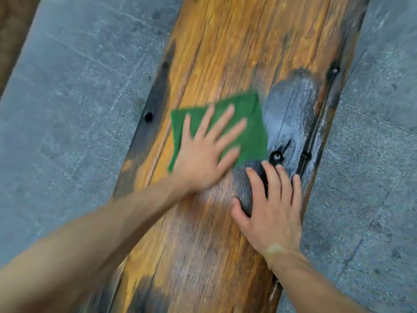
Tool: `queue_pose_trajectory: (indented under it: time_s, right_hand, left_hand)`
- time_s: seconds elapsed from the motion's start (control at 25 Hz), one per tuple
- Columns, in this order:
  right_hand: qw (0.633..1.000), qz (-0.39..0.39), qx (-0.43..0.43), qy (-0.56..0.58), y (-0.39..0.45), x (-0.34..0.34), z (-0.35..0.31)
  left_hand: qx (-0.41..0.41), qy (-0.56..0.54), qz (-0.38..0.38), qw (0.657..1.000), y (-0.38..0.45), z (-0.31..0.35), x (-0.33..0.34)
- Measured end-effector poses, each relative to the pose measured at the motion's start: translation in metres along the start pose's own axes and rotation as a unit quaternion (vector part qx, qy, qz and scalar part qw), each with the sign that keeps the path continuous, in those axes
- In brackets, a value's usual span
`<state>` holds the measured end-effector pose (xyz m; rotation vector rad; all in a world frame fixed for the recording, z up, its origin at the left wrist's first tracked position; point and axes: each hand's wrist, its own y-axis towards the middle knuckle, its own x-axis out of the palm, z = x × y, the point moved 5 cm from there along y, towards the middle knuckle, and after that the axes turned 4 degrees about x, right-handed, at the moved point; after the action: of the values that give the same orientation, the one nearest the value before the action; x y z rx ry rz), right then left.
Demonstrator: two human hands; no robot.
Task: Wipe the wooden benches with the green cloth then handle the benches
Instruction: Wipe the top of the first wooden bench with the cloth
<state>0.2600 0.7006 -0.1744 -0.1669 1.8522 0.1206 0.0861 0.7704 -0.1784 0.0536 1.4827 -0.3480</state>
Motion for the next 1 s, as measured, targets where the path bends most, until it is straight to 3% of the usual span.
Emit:
queue_pose_trajectory:
  time_s: [0.04, 0.12, 0.2, 0.28, 0.36, 0.4, 0.48, 0.56, 0.64, 0.76, 0.8, 0.84, 0.92, 1.0]
  right_hand:
    - [1.000, 0.001, -0.002, 0.000, -0.001, 0.000, -0.001]
    - [1.000, -0.008, -0.005, -0.008, -0.002, -0.001, -0.001]
    - [0.999, -0.019, -0.008, -0.025, -0.001, 0.003, -0.002]
    - [0.999, -0.025, -0.004, -0.024, -0.001, 0.002, -0.002]
    - [0.999, -0.021, -0.007, -0.027, -0.001, 0.004, -0.002]
    - [0.999, -0.019, -0.012, -0.025, 0.000, 0.004, -0.003]
    - [1.000, -0.011, -0.007, -0.009, -0.001, 0.003, -0.001]
    - [1.000, -0.007, -0.003, -0.007, -0.002, 0.002, -0.001]
    - [1.000, -0.016, -0.007, -0.008, -0.001, 0.003, -0.002]
    - [0.999, -0.028, -0.006, -0.023, 0.000, 0.002, -0.002]
    - [0.999, -0.033, -0.006, -0.028, 0.001, 0.003, -0.002]
    - [0.999, -0.039, -0.002, -0.029, 0.000, 0.004, -0.001]
    - [0.999, -0.037, -0.001, -0.028, 0.001, 0.005, 0.000]
    - [1.000, -0.020, -0.004, -0.019, -0.001, 0.002, 0.000]
  left_hand:
    - [0.061, 0.013, -0.015, 0.998, -0.059, -0.002, 0.010]
    - [-0.004, 0.003, -0.031, 1.000, -0.122, -0.047, 0.006]
    - [-0.196, -0.067, -0.031, 0.978, -0.069, -0.106, -0.003]
    - [-0.286, -0.107, 0.004, 0.952, 0.051, -0.113, -0.020]
    - [-0.192, -0.066, 0.002, 0.979, 0.134, -0.063, -0.029]
    - [-0.101, -0.040, 0.007, 0.994, 0.137, -0.031, -0.024]
    - [0.090, 0.002, -0.009, 0.996, 0.076, 0.022, -0.009]
    - [0.134, 0.005, -0.009, 0.991, -0.008, 0.007, 0.005]
    - [0.056, 0.000, -0.010, 0.998, -0.014, -0.048, -0.004]
    - [-0.145, -0.049, 0.039, 0.987, 0.115, -0.070, -0.025]
    - [-0.147, -0.046, 0.025, 0.988, 0.162, -0.043, -0.031]
    - [-0.101, -0.035, 0.012, 0.994, 0.196, -0.004, -0.035]
    - [0.076, 0.004, -0.011, 0.997, 0.200, 0.070, -0.029]
    - [0.287, 0.064, -0.031, 0.955, 0.123, 0.095, -0.011]
